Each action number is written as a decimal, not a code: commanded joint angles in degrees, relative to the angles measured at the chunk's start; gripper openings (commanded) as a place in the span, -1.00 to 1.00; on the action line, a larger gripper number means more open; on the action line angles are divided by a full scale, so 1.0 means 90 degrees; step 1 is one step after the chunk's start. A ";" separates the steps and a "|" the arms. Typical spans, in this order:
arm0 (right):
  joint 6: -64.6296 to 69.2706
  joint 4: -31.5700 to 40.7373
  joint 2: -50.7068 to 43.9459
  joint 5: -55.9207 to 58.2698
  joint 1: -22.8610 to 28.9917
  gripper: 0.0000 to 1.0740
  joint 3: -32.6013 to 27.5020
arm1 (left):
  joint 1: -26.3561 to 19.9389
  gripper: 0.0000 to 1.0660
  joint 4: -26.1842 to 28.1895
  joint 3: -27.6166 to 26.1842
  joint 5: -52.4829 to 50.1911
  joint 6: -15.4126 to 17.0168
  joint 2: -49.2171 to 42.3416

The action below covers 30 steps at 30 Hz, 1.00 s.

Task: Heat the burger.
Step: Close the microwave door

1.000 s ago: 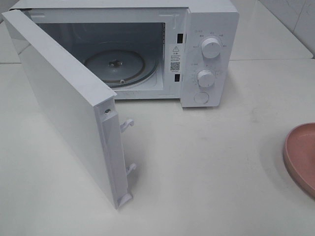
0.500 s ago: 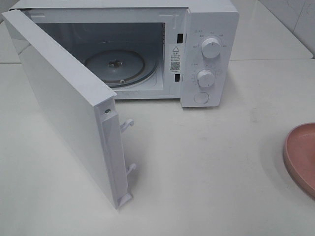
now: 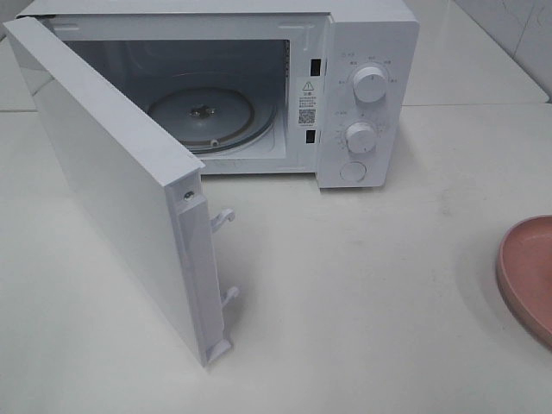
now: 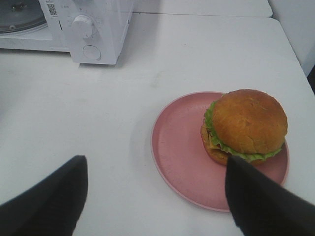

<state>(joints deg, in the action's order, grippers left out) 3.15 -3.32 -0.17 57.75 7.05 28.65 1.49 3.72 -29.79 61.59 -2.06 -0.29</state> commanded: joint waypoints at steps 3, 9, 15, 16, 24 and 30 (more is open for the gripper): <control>-0.0057 -0.0006 -0.0191 -0.0064 -0.0045 0.40 -0.0019 | -0.0032 0.83 0.0045 0.0025 -0.0045 0.0013 -0.0038; -0.0057 -0.0006 -0.0191 -0.0064 -0.0045 0.40 -0.0019 | -0.0032 0.83 0.0070 0.0025 -0.0057 0.0025 -0.0038; -0.0057 -0.0006 -0.0191 -0.0064 -0.0045 0.40 -0.0019 | -0.0032 0.83 0.0057 -0.0153 -0.0223 0.0025 -0.0032; -0.0057 -0.0006 -0.0191 -0.0064 -0.0045 0.40 -0.0019 | -0.0032 0.83 0.0057 -0.0153 -0.0223 0.0025 -0.0032; -0.0057 -0.0006 -0.0191 -0.0064 -0.0045 0.40 -0.0019 | -0.0032 0.55 0.0057 -0.0274 -0.0560 0.0025 0.0694; -0.0057 -0.0006 -0.0191 -0.0064 -0.0045 0.40 -0.0019 | -0.0032 -0.01 0.0064 -0.0267 -0.1394 0.0025 0.1413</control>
<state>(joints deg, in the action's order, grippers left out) 3.15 -3.32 -0.17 57.75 7.05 28.65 1.49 3.78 -31.86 52.65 -2.01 10.54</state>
